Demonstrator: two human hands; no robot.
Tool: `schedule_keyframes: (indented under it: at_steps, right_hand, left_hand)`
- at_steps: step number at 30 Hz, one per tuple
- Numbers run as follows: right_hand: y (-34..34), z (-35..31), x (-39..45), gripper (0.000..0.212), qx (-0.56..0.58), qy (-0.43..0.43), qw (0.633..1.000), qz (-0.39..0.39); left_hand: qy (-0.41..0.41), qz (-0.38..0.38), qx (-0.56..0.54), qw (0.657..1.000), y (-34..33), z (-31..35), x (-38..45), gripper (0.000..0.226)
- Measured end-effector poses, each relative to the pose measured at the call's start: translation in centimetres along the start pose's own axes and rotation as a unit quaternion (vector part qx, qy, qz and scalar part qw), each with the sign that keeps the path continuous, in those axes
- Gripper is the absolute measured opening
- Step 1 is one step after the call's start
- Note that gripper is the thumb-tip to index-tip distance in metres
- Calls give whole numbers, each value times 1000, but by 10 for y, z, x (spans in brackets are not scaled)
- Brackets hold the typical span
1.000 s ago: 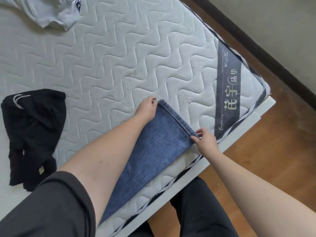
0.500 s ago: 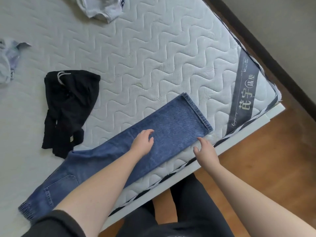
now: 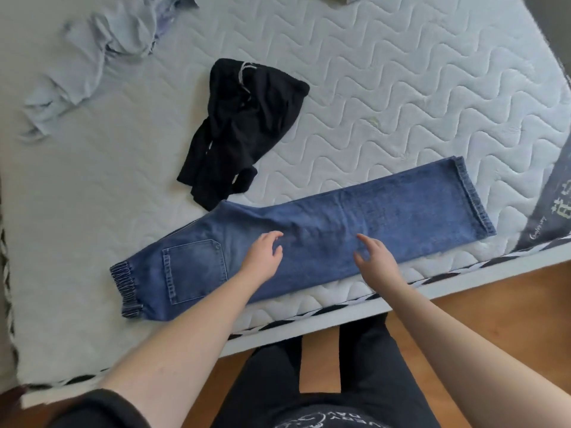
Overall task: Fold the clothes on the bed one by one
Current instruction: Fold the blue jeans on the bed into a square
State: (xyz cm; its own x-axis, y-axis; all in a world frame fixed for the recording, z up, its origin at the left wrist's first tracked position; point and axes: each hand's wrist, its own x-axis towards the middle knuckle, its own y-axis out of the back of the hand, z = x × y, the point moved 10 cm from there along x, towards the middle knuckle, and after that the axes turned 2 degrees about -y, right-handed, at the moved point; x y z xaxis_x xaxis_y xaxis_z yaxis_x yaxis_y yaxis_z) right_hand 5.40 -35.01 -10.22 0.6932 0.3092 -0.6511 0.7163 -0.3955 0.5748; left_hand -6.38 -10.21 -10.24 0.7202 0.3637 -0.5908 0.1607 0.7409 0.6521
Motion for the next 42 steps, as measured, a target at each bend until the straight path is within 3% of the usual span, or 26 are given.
schedule_keyframes:
  at_steps: [6,12,16,22,28,32,38,42]
  right_hand:
    - [-62,-63,-9,51,-9,13,1000,-18]
    - [-100,-121,12,36,6,57,998,-27]
    - [-118,-157,45,36,-2,83,996,-31]
    - [-156,-202,90,48,-147,149,977,-46]
    - [-179,-211,127,28,-199,162,966,-34]
    - [-180,-206,151,16,-145,143,978,-46]
    - [-174,-199,170,37,-197,144,970,-14]
    - [-175,-201,172,38,-250,160,955,8]
  left_hand:
    - [32,52,-38,997,58,-86,-36,37]
    - [40,94,-77,992,86,-130,-38,34]
    - [45,113,-96,988,88,-139,-24,37]
    - [56,130,-121,982,83,-137,4,39]
    - [50,155,-95,982,87,-134,43,40]
    - [43,205,-32,977,104,-139,70,41]
    - [60,160,64,983,104,-149,117,49]
    - [96,104,86,986,102,-161,137,43]
